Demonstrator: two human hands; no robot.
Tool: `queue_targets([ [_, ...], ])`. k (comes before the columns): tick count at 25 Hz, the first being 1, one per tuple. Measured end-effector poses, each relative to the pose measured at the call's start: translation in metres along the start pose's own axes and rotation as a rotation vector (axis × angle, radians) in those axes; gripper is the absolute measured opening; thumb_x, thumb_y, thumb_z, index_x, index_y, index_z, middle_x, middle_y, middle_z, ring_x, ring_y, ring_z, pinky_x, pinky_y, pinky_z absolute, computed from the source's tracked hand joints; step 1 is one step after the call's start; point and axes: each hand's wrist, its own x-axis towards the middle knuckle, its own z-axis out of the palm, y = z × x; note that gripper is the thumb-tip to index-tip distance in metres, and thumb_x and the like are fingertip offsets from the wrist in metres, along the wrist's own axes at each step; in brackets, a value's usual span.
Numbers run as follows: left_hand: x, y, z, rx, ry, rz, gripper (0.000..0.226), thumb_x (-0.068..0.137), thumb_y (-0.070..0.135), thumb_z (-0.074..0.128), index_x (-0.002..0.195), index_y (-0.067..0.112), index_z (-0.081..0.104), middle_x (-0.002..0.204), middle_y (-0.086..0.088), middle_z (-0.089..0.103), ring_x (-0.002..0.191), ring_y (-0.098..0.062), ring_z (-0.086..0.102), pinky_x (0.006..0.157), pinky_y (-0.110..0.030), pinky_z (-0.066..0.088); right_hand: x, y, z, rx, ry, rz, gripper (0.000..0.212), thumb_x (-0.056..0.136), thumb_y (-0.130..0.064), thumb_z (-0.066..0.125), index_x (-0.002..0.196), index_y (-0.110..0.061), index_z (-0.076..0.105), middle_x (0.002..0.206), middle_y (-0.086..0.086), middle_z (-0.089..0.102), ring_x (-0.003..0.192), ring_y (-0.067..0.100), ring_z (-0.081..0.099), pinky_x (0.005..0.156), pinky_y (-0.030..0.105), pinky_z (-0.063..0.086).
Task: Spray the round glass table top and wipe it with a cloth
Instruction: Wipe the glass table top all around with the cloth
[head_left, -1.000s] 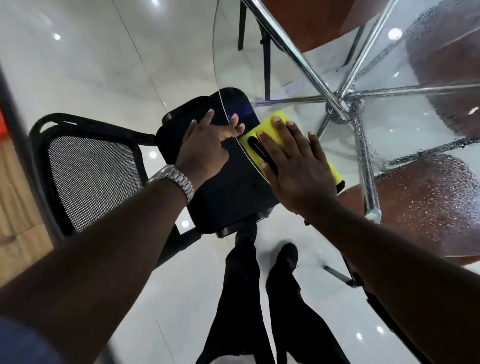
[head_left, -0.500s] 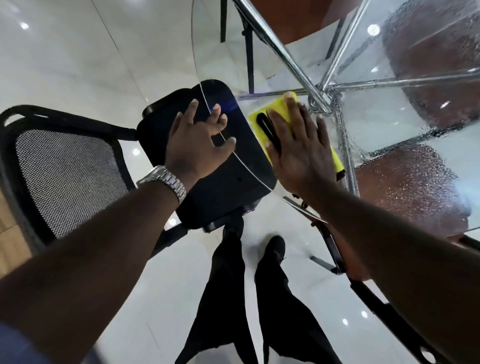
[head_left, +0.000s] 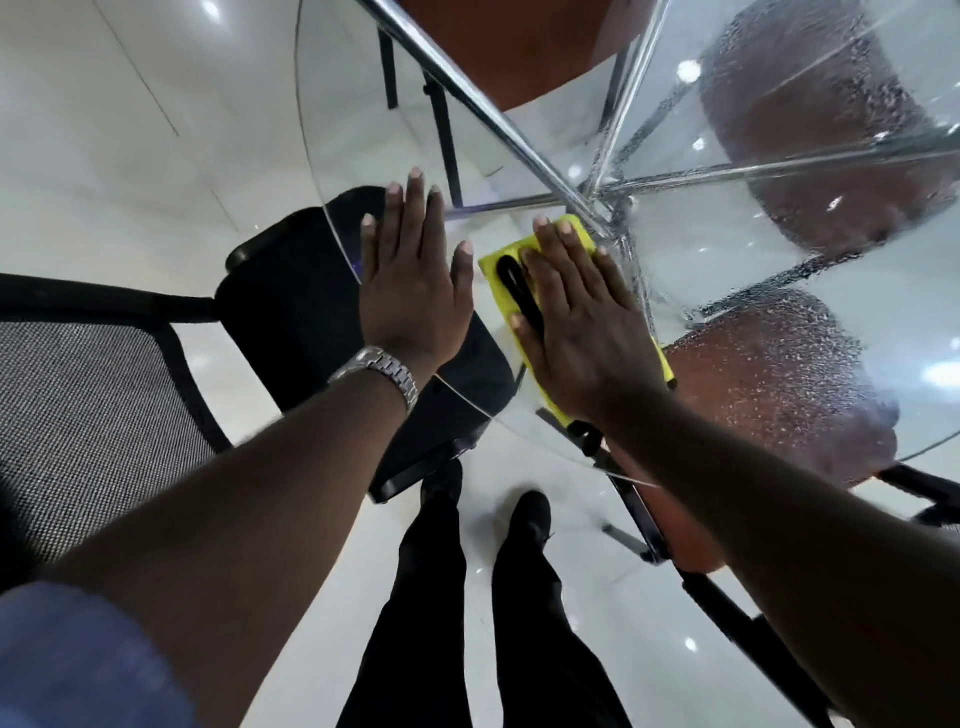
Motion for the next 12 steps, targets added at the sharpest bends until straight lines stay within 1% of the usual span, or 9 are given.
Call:
queue_targets([
  [3, 0.000, 0.001, -0.002, 0.033, -0.051, 0.011, 0.065, 0.108, 0.042, 0.024, 0.164, 0.011, 0.015, 0.174, -0.005, 0.009, 0.161, -0.022, 0.005, 0.130, -0.050, 0.006, -0.057, 0.005, -0.005, 0.011, -0.040, 0.068, 0.063, 0.115, -0.044, 0.040, 0.167, -0.008, 0.034, 0.178, 0.011, 0.020, 0.166, 0.027, 0.013, 0.132, 0.050, 0.020],
  [5, 0.002, 0.002, -0.001, 0.065, -0.068, 0.003, 0.066, 0.108, 0.043, 0.022, 0.165, 0.012, 0.012, 0.174, -0.005, 0.007, 0.161, -0.022, 0.004, 0.130, -0.051, 0.006, -0.092, 0.008, -0.010, 0.014, -0.055, 0.049, 0.064, 0.113, -0.043, 0.044, 0.165, -0.007, 0.036, 0.177, 0.012, 0.021, 0.166, 0.028, 0.014, 0.130, 0.053, 0.025],
  [6, 0.002, 0.002, 0.000, 0.076, -0.069, 0.000, 0.066, 0.108, 0.043, 0.021, 0.165, 0.012, 0.011, 0.174, -0.005, 0.007, 0.161, -0.022, 0.004, 0.129, -0.051, 0.006, -0.091, 0.013, -0.010, 0.008, -0.059, 0.026, 0.064, 0.113, -0.043, 0.045, 0.165, -0.007, 0.037, 0.177, 0.012, 0.021, 0.166, 0.028, 0.015, 0.130, 0.053, 0.025],
  [7, 0.002, 0.003, 0.001, 0.083, -0.069, 0.003, 0.066, 0.108, 0.043, 0.021, 0.165, 0.012, 0.010, 0.174, -0.005, 0.006, 0.161, -0.022, 0.003, 0.129, -0.051, 0.006, -0.074, 0.017, -0.012, 0.006, -0.050, 0.016, 0.063, 0.113, -0.043, 0.043, 0.165, -0.007, 0.037, 0.177, 0.012, 0.021, 0.166, 0.028, 0.015, 0.130, 0.053, 0.025],
  [9, 0.002, 0.001, 0.005, 0.109, -0.066, 0.002, 0.066, 0.108, 0.043, 0.019, 0.165, 0.013, 0.007, 0.174, -0.004, 0.003, 0.161, -0.022, 0.002, 0.130, -0.051, 0.005, -0.013, 0.023, -0.005, 0.004, 0.004, 0.027, 0.062, 0.114, -0.043, 0.039, 0.165, -0.007, 0.036, 0.177, 0.012, 0.022, 0.166, 0.028, 0.017, 0.131, 0.051, 0.023],
  [11, 0.004, -0.001, 0.007, 0.111, -0.072, 0.006, 0.065, 0.109, 0.043, 0.019, 0.165, 0.013, 0.006, 0.174, -0.004, 0.002, 0.161, -0.022, 0.001, 0.130, -0.050, 0.005, 0.048, 0.024, -0.002, -0.009, 0.078, 0.090, 0.062, 0.114, -0.044, 0.037, 0.164, -0.007, 0.038, 0.176, 0.013, 0.026, 0.165, 0.029, 0.021, 0.131, 0.050, 0.024],
  [12, 0.003, 0.000, 0.007, 0.112, -0.063, 0.006, 0.065, 0.109, 0.042, 0.020, 0.165, 0.013, 0.006, 0.174, -0.004, 0.002, 0.161, -0.022, 0.001, 0.130, -0.050, 0.005, 0.062, 0.025, -0.002, -0.001, 0.091, 0.124, 0.062, 0.114, -0.044, 0.037, 0.164, -0.008, 0.037, 0.176, 0.013, 0.026, 0.165, 0.029, 0.021, 0.131, 0.050, 0.024],
])
